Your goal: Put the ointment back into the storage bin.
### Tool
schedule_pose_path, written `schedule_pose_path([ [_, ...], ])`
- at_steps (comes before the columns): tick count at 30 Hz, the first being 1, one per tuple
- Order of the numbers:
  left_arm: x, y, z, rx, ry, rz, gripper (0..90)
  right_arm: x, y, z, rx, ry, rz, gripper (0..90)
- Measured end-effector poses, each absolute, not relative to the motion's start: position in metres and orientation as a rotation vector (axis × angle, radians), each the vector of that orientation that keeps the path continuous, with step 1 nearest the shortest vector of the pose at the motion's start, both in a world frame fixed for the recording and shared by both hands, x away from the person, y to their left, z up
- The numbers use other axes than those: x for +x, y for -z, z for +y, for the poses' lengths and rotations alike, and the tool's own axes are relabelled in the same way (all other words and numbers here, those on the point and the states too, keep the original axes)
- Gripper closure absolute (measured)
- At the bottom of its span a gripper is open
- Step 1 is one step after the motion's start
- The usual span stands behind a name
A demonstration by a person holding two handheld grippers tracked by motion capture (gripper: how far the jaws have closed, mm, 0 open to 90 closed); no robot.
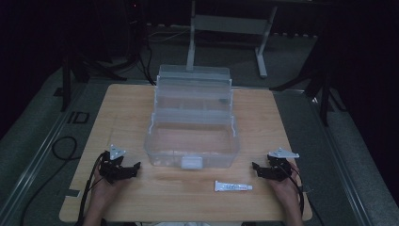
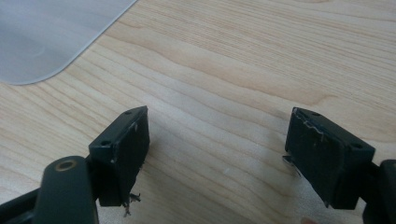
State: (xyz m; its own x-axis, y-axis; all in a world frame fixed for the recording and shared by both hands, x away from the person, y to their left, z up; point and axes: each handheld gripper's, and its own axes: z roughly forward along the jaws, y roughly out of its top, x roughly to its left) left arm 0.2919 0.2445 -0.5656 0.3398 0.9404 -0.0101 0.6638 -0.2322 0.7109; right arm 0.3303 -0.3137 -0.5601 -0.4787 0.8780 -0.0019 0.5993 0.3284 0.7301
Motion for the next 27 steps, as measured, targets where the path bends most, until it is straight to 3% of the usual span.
schedule_pose_path([
  [27,0.292,0.566,0.245,1.986,-0.574,1.398,13.9,0.322,0.54,-0.309,1.234,-0.877,2.263,25.1],
])
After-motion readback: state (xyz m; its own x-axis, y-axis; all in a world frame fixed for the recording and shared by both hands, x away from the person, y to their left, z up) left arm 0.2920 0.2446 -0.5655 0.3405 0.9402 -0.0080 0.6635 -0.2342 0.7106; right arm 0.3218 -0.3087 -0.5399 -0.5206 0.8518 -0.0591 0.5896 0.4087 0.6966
